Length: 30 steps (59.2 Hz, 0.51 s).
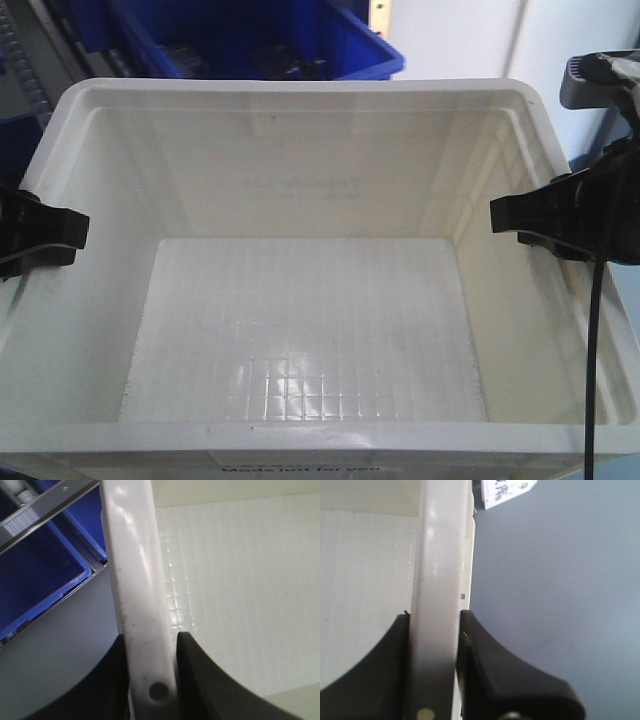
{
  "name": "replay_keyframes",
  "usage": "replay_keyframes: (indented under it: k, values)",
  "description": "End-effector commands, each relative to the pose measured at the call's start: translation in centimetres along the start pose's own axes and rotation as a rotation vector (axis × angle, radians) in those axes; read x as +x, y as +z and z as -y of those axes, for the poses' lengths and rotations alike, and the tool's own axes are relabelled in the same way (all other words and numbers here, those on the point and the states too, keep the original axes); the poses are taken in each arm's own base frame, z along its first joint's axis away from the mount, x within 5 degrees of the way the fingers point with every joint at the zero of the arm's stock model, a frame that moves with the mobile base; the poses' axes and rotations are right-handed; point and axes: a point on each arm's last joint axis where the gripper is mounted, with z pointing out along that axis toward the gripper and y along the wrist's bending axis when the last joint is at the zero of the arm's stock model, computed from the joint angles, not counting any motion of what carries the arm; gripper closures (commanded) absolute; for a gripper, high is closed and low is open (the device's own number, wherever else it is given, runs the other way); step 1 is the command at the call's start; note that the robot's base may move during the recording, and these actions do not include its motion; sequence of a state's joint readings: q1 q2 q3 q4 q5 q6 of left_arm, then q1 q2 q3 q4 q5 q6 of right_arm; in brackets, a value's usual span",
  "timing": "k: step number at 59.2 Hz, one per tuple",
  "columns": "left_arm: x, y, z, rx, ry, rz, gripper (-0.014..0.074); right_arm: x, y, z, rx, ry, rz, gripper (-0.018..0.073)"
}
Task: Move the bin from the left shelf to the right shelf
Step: 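Keep holding the tote while the base aligns with another roller shelf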
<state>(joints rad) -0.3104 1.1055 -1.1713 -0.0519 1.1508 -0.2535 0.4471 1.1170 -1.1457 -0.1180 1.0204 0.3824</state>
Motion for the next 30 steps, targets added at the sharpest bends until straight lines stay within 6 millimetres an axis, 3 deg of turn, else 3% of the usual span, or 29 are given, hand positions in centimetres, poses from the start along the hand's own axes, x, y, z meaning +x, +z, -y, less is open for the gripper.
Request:
replay_keyframes:
  k: [1, 30]
  values:
    - [-0.84, -1.93, 0.18, 0.018, 0.044, 0.140, 0.0603, -1.63, -2.08, 0.17, -0.013, -0.043, 0.184, 0.0547]
    - [-0.84, -1.93, 0.18, 0.018, 0.044, 0.140, 0.0603, -1.65, -2.08, 0.16, -0.013, -0.043, 0.186, 0.0547]
